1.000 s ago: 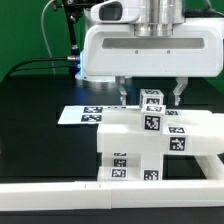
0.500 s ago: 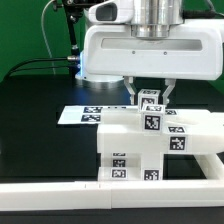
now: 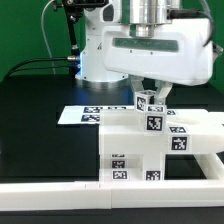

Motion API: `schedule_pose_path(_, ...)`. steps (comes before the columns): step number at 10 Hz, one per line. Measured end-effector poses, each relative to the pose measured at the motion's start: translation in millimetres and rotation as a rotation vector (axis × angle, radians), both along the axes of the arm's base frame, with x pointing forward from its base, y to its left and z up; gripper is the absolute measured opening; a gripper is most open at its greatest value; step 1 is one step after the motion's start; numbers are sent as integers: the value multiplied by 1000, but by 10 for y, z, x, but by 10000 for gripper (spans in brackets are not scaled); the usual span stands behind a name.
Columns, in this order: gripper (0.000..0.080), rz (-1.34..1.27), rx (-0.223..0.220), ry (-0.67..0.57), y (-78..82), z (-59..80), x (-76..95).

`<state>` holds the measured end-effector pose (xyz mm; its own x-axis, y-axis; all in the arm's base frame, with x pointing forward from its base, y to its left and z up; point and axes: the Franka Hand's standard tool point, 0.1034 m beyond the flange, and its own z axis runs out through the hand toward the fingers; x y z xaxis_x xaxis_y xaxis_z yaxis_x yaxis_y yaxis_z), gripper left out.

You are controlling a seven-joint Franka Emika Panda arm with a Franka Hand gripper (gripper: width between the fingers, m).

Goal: Assemble chair

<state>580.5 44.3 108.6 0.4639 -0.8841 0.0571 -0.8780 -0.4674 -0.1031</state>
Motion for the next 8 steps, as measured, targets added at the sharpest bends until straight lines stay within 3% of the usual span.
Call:
schedule_pose_path(6, 265, -355, 107, -12, 7, 6, 3)
schedule_pose_path(8, 272, -338, 103, -9, 13, -11, -4)
